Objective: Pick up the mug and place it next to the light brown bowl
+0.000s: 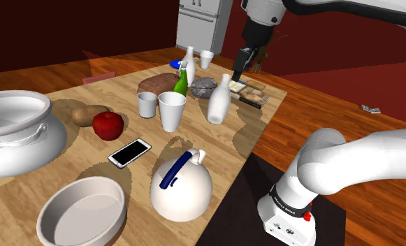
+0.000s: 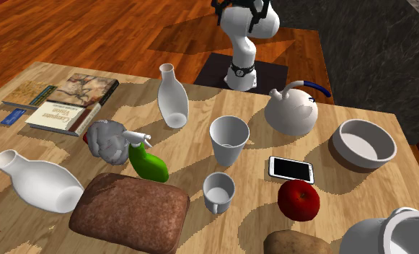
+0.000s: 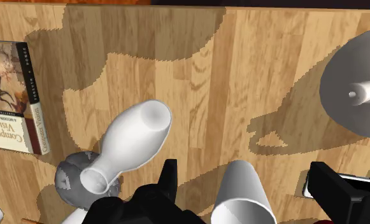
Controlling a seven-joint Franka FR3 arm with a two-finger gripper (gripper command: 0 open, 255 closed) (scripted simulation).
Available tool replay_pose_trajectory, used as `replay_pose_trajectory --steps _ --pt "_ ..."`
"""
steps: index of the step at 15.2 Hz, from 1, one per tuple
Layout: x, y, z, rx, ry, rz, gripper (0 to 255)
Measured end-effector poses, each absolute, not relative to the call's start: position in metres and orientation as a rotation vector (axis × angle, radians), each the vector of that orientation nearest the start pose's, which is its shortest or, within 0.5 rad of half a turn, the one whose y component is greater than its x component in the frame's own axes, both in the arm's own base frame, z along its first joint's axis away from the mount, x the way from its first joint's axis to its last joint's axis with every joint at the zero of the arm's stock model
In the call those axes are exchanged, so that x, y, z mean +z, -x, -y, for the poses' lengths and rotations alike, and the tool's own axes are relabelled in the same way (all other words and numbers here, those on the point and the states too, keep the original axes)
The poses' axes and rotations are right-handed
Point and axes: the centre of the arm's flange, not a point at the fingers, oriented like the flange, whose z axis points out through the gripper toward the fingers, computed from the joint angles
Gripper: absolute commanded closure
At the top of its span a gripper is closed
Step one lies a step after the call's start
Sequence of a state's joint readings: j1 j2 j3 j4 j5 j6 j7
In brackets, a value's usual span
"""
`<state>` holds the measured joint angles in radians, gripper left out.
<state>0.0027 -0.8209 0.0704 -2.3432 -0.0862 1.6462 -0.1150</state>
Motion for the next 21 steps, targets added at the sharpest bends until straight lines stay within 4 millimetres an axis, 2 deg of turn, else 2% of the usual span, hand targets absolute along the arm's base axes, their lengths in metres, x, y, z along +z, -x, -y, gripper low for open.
replay_pose_trajectory --steps 1,3,11,16,21 --pt "0.615 -0.305 -0.021 -0.194 3.265 0.278 0" --pt "0.606 -0.319 -0.024 -0.191 3.262 0.281 0" --pt "0.553 -0.401 -0.048 -0.182 3.242 0.298 0" --pt "0.521 -0.462 -0.056 -0.178 3.229 0.309 0" --pt "0.491 -0.514 -0.077 -0.173 3.216 0.319 0"
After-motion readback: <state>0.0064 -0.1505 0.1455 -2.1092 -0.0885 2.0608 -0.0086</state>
